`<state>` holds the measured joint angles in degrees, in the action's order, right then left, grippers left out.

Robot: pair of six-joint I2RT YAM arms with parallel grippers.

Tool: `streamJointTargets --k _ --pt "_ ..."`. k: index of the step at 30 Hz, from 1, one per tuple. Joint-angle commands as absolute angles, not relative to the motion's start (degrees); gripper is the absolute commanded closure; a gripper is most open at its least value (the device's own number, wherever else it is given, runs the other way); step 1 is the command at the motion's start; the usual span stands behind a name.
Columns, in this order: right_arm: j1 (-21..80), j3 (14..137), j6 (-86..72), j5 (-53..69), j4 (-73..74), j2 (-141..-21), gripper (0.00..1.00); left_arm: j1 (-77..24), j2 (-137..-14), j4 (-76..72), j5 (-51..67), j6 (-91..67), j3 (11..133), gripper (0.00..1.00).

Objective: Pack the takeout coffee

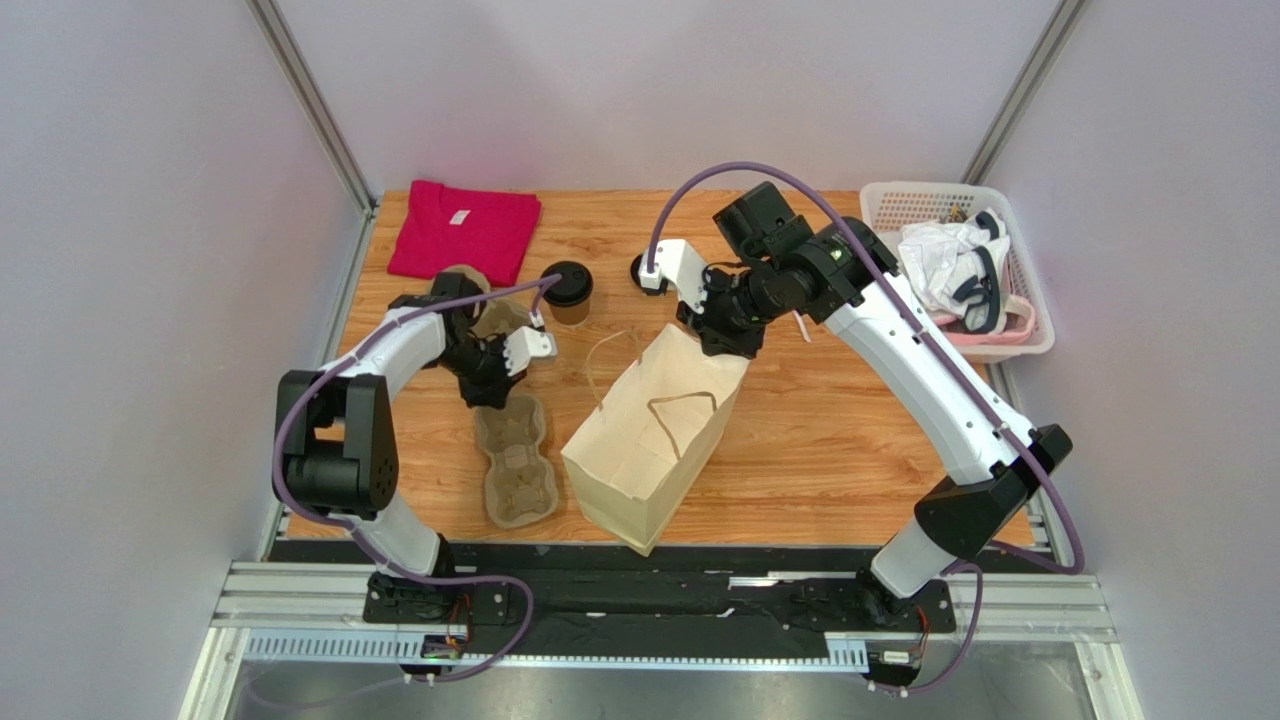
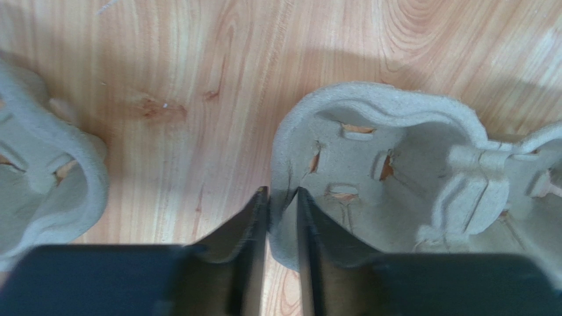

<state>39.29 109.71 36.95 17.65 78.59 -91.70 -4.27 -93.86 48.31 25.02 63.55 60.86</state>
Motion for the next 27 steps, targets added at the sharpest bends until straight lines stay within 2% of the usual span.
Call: streamJointTargets --k 1,2,6,12,21,27 --pt "39.1 112.6 37.3 17.9 91.1 -91.6 1.0 -3.7 -92.6 51.1 27.9 65.1 64.3 0.93" --pt "39.1 112.7 37.4 17.9 91.1 -91.7 1.0 -3.7 -91.9 51.7 28.2 65.0 64.8 1.0" --pt "38.9 112.6 38.0 18.3 91.1 -91.3 1.0 -3.6 -87.3 57.4 30.5 64.9 68.3 1.0" --pt "39.1 112.4 39.2 18.8 89.3 -90.2 1.0 -2.7 -76.6 60.0 32.4 57.4 82.1 1.0" --pt "39.0 112.7 35.3 17.5 86.3 -88.2 1.0 -2.5 -64.8 51.0 32.3 35.9 108.3 1.0" --pt "39.0 112.6 28.6 14.4 84.9 -88.4 1.0 -8.1 -61.5 52.9 29.9 29.6 117.2 1.0"
